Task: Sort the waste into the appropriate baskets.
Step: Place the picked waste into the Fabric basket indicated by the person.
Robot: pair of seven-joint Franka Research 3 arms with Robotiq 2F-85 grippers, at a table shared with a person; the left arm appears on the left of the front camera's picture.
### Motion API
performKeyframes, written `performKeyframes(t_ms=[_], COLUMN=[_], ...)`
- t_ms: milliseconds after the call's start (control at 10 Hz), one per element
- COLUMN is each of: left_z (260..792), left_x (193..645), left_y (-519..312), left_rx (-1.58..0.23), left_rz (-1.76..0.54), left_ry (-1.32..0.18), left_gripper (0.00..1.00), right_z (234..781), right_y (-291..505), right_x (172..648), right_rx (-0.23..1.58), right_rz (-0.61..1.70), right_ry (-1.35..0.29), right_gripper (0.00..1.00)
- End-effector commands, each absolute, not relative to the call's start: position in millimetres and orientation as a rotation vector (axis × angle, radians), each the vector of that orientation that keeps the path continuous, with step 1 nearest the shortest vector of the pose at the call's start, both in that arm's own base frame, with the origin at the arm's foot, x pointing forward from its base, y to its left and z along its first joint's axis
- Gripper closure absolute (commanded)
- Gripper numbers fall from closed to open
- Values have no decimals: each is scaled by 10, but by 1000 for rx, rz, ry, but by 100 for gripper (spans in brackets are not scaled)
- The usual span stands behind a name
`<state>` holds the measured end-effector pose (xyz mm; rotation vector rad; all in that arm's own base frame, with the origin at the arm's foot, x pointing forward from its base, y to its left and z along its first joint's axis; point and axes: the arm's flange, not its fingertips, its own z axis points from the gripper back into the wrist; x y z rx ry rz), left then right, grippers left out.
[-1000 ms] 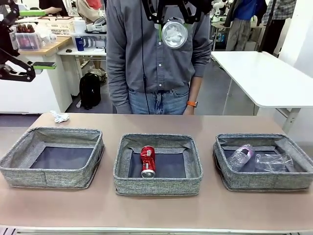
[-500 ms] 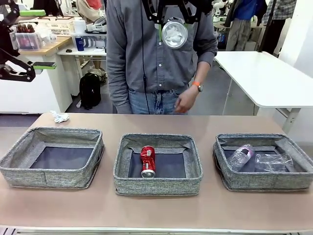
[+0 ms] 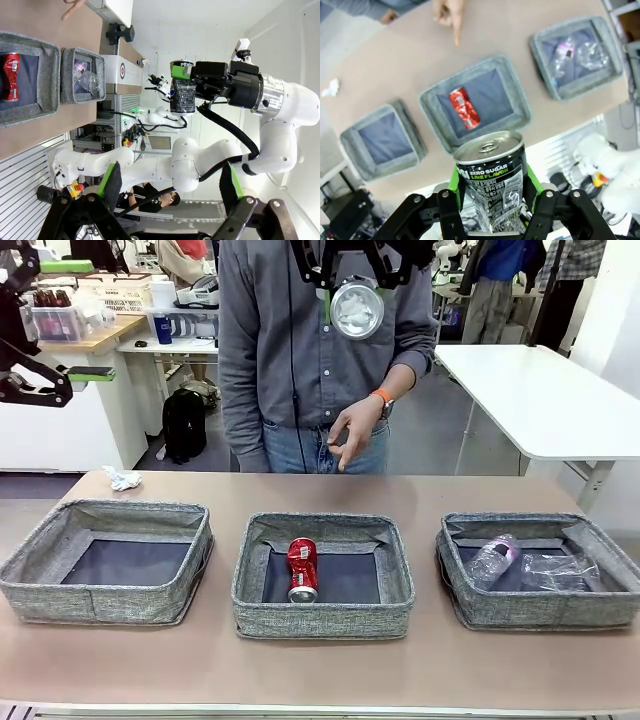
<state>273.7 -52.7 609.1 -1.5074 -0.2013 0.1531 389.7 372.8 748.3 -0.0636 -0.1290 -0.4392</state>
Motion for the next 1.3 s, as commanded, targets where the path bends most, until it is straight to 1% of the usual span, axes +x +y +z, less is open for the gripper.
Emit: performKeyframes(t_ms=[0,700,900,1000,1100,1200], left_z=[6130,6130,6130,6130,6130,6130], left_x=[2728,2728,2728,2728,2728,2728], left_y=[-555,-555,-555,-555,-555,-555], left_rx=[-1529,-1529,-1529,-1529,-1529,-1529], left_rz=[154,154,154,154,154,154], left_ry=[-199,-199,-199,-199,-199,-199], left_gripper=[0,0,0,0,0,0], right_z=[7495,7483,6931,6597,6237,5857], right_y=[3714,3728,3672,3604,3593,3634], right_x=[3871,3897,3812,3771,3685,3575], right_rx=[-57,-64,-42,-15,66,96], right_rz=[-441,-439,-295,-319,-312,-274], right_ry=[-127,-129,-214,-374,-384,-326], right_gripper=[47,47,47,47,47,47])
